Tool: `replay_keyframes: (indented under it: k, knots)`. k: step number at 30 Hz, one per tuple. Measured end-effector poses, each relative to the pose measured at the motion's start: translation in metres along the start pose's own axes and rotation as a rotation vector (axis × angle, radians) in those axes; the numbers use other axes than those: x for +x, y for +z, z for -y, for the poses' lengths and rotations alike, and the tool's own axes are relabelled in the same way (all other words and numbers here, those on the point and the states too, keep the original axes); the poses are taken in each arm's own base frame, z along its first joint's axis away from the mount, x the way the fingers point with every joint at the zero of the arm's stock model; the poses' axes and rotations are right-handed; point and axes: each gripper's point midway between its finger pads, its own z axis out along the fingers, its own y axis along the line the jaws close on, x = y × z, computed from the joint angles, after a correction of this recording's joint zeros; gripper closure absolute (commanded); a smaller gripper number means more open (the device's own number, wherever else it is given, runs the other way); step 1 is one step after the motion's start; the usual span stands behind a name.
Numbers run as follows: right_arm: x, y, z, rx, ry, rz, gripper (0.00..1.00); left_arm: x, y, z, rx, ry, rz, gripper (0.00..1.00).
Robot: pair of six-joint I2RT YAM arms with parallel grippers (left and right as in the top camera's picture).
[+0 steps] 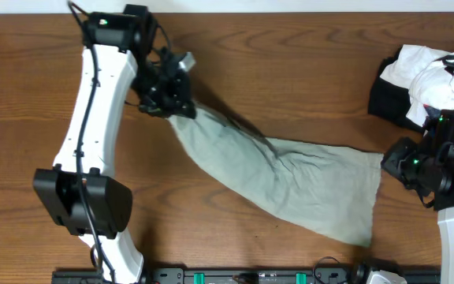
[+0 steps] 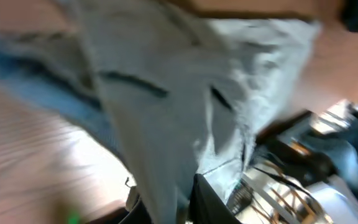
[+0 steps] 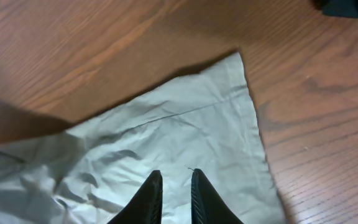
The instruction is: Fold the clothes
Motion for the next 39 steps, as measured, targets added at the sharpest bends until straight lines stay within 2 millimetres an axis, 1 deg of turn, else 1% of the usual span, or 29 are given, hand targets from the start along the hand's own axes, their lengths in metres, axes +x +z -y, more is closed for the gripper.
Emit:
replay_keyframes:
  k: [3,8,11,14,15,17,18,19,20,21,22,23,25,27,28,30,32,33,35,36,37,38,39]
  knots:
    - [0.000,0.000,-0.001,-0.004,0.000,-0.002,0.85,-0.002,-0.009,-0.032,-0.103,-0.077,0.021,0.86]
    - [0.001,0.000,-0.004,-0.022,-0.001,-0.005,0.85,0.000,-0.030,-0.090,-0.297,-0.268,0.062,0.85]
    - [0.001,0.000,-0.006,-0.034,-0.001,-0.007,0.85,0.004,-0.041,-0.114,-0.392,-0.355,0.082,0.83]
    - [0.002,0.000,-0.008,-0.044,-0.001,-0.013,0.84,0.007,-0.048,-0.129,-0.454,-0.420,0.098,0.83]
    - [0.002,0.000,-0.008,-0.046,-0.001,-0.014,0.84,0.007,-0.050,-0.132,-0.466,-0.431,0.101,0.76]
    - [0.002,0.000,-0.009,-0.048,-0.003,-0.016,0.82,0.008,-0.051,-0.134,-0.479,-0.449,0.106,0.70]
    - [0.002,0.000,-0.009,-0.051,-0.006,-0.017,0.74,0.008,-0.051,-0.134,-0.482,-0.452,0.106,0.67]
    - [0.003,0.000,-0.009,-0.053,-0.009,-0.018,0.64,0.008,-0.051,-0.133,-0.480,-0.456,0.108,0.66]
    - [0.003,0.000,-0.010,-0.058,-0.015,-0.022,0.52,0.007,-0.050,-0.132,-0.475,-0.459,0.108,0.65]
    - [0.005,0.000,-0.011,-0.066,-0.031,-0.028,0.37,0.007,-0.048,-0.129,-0.464,-0.456,0.107,0.63]
    - [0.007,0.000,-0.011,-0.067,-0.043,-0.036,0.32,0.006,-0.047,-0.126,-0.457,-0.447,0.104,0.62]
    - [0.009,-0.001,-0.010,-0.062,-0.052,-0.046,0.29,0.006,-0.045,-0.123,-0.448,-0.440,0.101,0.60]
    - [0.016,-0.001,-0.008,-0.056,-0.065,-0.075,0.27,0.004,-0.040,-0.113,-0.430,-0.401,0.090,0.55]
    - [0.024,-0.001,-0.005,-0.047,-0.070,-0.109,0.27,0.003,-0.033,-0.101,-0.413,-0.352,0.075,0.50]
    - [0.027,-0.002,-0.004,-0.043,-0.071,-0.120,0.27,0.002,-0.030,-0.095,-0.406,-0.330,0.069,0.49]
    - [0.035,-0.002,-0.001,-0.036,-0.068,-0.155,0.30,0.002,-0.022,-0.081,-0.397,-0.280,0.052,0.48]
    - [0.040,-0.002,-0.002,-0.046,-0.078,-0.182,0.41,0.002,-0.013,-0.066,-0.395,-0.226,0.035,0.48]
    - [0.042,-0.002,-0.005,-0.062,-0.088,-0.194,0.49,0.002,-0.009,-0.059,-0.394,-0.199,0.026,0.48]
    - [0.048,-0.002,-0.013,-0.113,-0.113,-0.220,0.69,0.003,-0.002,-0.046,-0.391,-0.156,0.012,0.49]
    - [0.052,-0.002,-0.019,-0.146,-0.125,-0.238,0.77,0.004,0.002,-0.039,-0.390,-0.134,0.004,0.55]
    - [0.056,-0.001,-0.024,-0.173,-0.140,-0.253,0.85,0.005,0.006,-0.034,-0.390,-0.116,-0.003,0.68]
    - [0.061,0.000,-0.030,-0.203,-0.151,-0.272,0.86,0.006,0.008,-0.031,-0.391,-0.105,-0.008,0.77]
    - [0.066,0.002,-0.035,-0.231,-0.166,-0.285,0.90,0.007,0.010,-0.029,-0.392,-0.096,-0.016,0.87]
